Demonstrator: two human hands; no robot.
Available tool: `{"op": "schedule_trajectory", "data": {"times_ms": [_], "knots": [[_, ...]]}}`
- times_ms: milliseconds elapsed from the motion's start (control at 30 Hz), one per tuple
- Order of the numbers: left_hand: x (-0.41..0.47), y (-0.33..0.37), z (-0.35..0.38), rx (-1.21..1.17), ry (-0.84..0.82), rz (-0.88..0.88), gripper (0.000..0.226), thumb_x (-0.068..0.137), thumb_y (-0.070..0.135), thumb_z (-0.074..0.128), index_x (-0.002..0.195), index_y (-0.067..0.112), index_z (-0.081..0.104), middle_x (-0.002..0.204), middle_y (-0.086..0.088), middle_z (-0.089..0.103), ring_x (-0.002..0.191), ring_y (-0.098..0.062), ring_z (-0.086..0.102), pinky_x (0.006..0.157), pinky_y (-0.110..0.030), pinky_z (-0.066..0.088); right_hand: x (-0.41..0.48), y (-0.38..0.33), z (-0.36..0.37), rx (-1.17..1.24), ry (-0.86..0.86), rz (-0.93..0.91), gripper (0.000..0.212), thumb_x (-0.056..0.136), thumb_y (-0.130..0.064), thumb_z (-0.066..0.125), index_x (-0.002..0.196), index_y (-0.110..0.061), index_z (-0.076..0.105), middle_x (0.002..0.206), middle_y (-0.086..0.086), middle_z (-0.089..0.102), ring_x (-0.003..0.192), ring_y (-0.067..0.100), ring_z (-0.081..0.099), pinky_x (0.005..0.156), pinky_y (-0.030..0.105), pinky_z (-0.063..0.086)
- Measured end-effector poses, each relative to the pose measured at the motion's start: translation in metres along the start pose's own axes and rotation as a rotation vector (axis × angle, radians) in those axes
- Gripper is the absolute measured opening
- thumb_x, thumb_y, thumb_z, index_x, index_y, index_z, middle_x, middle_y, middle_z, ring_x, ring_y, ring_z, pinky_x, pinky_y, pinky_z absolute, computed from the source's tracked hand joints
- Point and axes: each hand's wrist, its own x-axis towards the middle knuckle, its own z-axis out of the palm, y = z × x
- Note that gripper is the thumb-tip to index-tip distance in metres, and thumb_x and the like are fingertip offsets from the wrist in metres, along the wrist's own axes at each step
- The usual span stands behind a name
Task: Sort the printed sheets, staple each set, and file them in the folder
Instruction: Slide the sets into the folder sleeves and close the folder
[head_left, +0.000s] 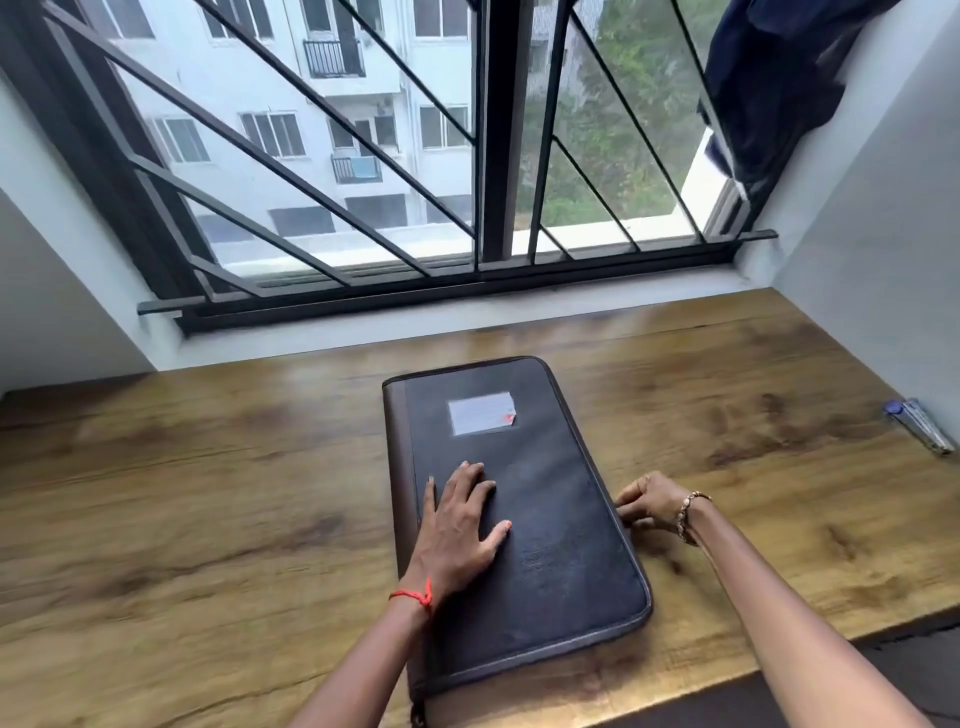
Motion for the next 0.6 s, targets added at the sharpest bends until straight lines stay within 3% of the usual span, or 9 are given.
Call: {"op": "schedule_trajectory", "data": {"times_ms": [167, 367, 600], "knots": [[0.017, -0.008, -0.003, 0.024, -0.024, 0.024, 0.065, 0.084, 0.06, 0.033, 0.139, 0.025, 0.034, 0.154, 0.008, 0.014, 0.144, -0.006, 0.0, 0.116, -0.043, -0.007, 0.015, -0.024, 0.001, 0.006, 0.057, -0.039, 0.028, 0.085, 0.017, 0.05, 0.064, 0.0, 0.058, 0.037, -0.003, 0.057, 0.029, 0.004, 0.051, 0.032, 0.01, 0.038], [0.03, -0.011, -0.004, 0.029, -0.029, 0.016, 0.058, 0.09, 0.053, 0.04, 0.14, 0.026, 0.031, 0.154, 0.009, 0.013, 0.143, -0.005, 0.001, 0.115, -0.044, -0.008, 0.029, -0.041, -0.001, -0.034, 0.072, -0.037, 0.034, 0.086, 0.017, 0.048, 0.058, 0.0, 0.055, 0.035, -0.002, 0.055, 0.027, 0.005, 0.05, 0.029, 0.011, 0.035], [0.046, -0.006, -0.006, 0.039, -0.022, -0.015, 0.058, 0.091, 0.05, 0.043, 0.141, 0.025, 0.03, 0.154, 0.008, 0.014, 0.143, -0.006, 0.005, 0.115, -0.045, -0.009, 0.049, -0.06, -0.005, -0.019, 0.02, -0.061, 0.03, 0.086, 0.018, 0.047, 0.063, 0.001, 0.057, 0.036, -0.002, 0.056, 0.027, 0.005, 0.05, 0.031, 0.011, 0.038]]}}
